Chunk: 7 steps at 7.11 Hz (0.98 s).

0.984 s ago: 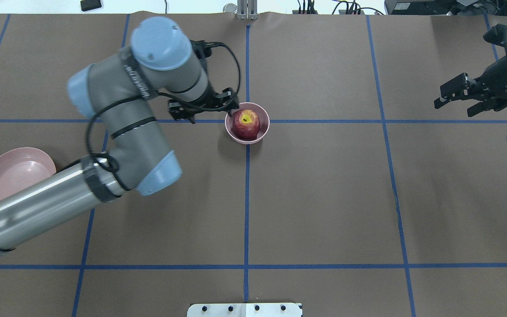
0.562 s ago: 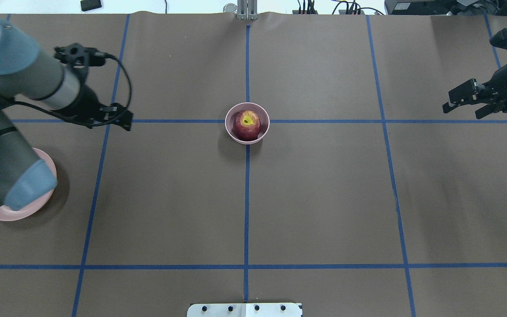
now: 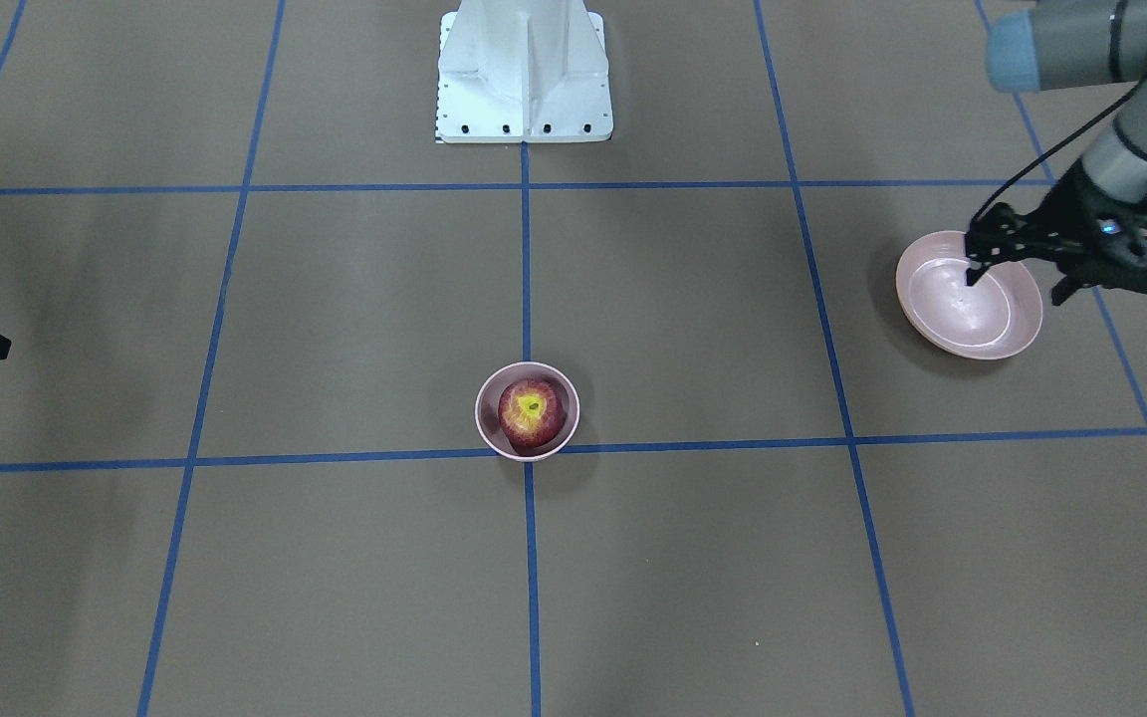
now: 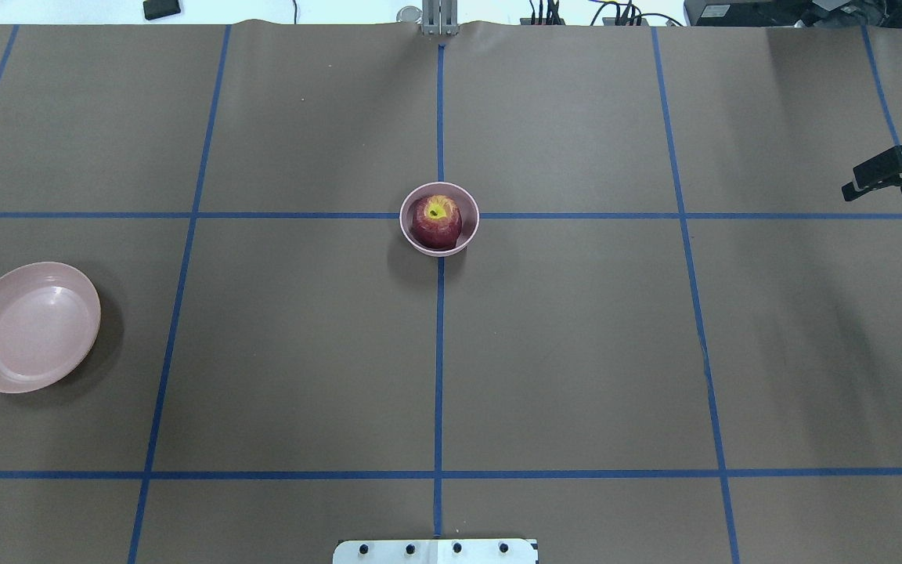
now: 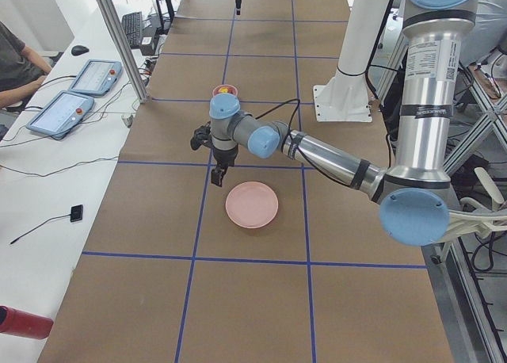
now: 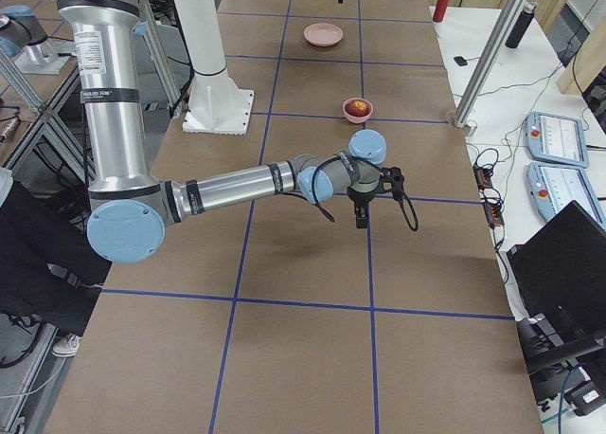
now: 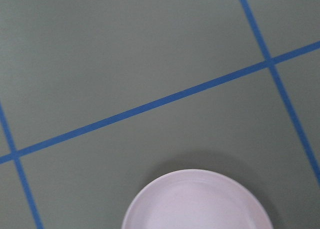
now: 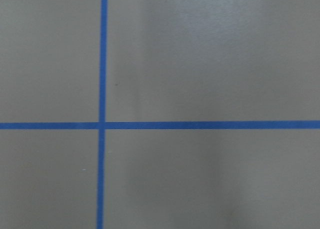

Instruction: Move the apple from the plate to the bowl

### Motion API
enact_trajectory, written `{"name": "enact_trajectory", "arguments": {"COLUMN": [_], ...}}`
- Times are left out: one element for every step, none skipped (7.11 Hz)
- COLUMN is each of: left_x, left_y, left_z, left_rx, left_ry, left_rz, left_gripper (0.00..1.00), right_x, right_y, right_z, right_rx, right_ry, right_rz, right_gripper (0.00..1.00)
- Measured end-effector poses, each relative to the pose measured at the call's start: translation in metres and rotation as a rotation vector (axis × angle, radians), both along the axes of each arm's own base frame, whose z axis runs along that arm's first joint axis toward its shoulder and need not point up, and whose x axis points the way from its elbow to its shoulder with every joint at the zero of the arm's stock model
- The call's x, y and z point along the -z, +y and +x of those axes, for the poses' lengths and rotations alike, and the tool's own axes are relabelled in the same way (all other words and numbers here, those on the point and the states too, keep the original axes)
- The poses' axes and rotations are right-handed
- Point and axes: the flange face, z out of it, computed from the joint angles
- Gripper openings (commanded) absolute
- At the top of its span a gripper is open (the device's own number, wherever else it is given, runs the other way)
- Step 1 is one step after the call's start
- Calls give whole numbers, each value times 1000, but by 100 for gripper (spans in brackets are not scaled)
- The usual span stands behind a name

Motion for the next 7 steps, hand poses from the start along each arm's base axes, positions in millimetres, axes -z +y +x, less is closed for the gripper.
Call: {"name": "enact_trajectory", "arguments": {"left_x": [-10, -15, -17, -14, -13, -13, -11], "left_y": [-2, -2, -2, -1, 0, 0, -1], "left_z": [-10, -14, -14, -14, -13, -12, -12], "left_rx": [0, 4, 9, 16, 16, 16, 15], "left_ry": [5, 8, 12, 23, 37, 45, 49], "left_rz": [-10, -19, -26, -35, -44, -51, -51], "left_gripper": [98, 98, 98, 98, 98, 98, 98], "right_x": [3, 8, 12, 16, 17, 15, 10], "right_y": [0, 0, 1, 2, 2, 2, 3], "right_z": [5, 7, 10, 11, 9, 9, 8], "right_rx": [1, 0, -3, -4, 0, 2, 5], "right_ry": [2, 0, -2, -4, -4, 1, 14], "right_rz": [19, 33, 44, 51, 54, 55, 56], "right_gripper": [100, 100, 100, 100, 100, 100, 100]}}
